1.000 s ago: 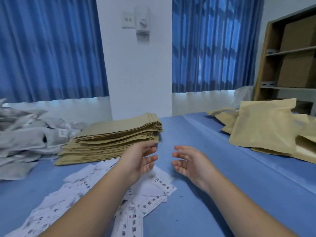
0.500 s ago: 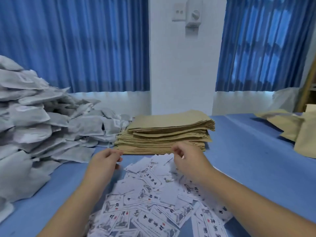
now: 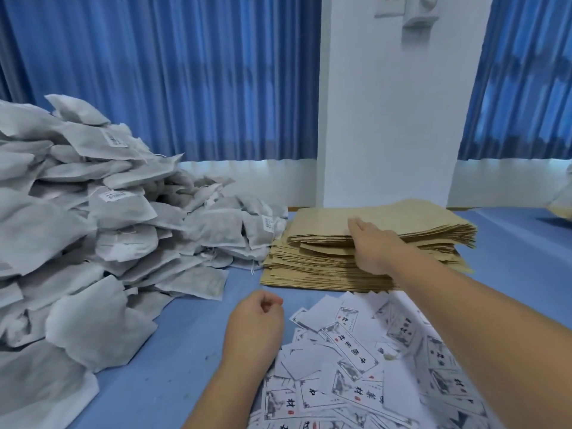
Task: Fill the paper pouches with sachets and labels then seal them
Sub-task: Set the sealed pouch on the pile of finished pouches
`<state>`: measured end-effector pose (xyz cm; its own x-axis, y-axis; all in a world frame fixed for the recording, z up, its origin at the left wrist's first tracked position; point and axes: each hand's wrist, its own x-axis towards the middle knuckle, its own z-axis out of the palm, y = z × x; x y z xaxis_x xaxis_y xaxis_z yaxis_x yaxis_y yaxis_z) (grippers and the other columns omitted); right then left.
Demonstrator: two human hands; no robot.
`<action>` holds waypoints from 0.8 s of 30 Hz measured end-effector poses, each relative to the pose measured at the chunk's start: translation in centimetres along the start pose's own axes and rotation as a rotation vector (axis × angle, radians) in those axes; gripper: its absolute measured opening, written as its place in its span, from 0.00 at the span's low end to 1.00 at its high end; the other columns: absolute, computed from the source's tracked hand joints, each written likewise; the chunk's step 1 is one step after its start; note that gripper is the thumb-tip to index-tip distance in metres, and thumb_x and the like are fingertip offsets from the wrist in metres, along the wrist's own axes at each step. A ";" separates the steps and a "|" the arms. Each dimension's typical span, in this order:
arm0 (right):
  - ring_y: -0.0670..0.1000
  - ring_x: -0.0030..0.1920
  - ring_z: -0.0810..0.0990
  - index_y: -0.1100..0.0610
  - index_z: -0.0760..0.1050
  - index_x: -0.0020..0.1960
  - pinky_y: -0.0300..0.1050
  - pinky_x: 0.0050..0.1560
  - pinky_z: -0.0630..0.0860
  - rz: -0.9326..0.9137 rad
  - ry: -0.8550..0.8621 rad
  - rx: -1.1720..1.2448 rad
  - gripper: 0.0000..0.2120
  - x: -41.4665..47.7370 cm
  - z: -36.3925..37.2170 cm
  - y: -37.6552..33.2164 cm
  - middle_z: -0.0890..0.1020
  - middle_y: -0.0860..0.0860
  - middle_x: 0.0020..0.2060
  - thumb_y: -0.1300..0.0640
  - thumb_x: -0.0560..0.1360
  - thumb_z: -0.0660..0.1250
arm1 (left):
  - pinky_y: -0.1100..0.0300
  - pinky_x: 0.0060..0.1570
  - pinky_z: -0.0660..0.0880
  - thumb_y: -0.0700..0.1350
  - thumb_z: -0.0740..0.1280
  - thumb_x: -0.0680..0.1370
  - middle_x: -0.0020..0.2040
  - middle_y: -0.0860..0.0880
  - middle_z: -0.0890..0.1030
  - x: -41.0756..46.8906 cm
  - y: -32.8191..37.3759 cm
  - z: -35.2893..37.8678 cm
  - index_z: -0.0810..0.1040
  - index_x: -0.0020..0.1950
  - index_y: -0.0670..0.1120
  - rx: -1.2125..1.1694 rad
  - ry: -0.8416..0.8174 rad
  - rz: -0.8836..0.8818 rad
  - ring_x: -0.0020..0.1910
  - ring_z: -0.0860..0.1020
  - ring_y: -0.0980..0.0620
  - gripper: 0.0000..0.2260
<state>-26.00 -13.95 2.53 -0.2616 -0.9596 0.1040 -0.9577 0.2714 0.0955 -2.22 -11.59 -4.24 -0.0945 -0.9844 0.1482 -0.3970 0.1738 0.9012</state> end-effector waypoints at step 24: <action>0.36 0.44 0.78 0.50 0.82 0.42 0.28 0.43 0.73 0.021 0.747 1.264 0.18 -11.8 1.0 5.0 0.81 0.43 0.47 0.72 0.73 0.64 | 0.55 0.41 0.79 0.39 0.63 0.78 0.42 0.48 0.84 -0.9 1.8 -0.8 0.79 0.51 0.48 -0.499 0.116 -0.101 0.40 0.81 0.50 0.07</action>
<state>-27.86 -1.38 0.84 -0.5318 -0.5891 0.6084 -0.5226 -0.3371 -0.7831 -2.13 -10.42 -2.45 0.0348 -0.9970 0.0691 0.0874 0.0719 0.9936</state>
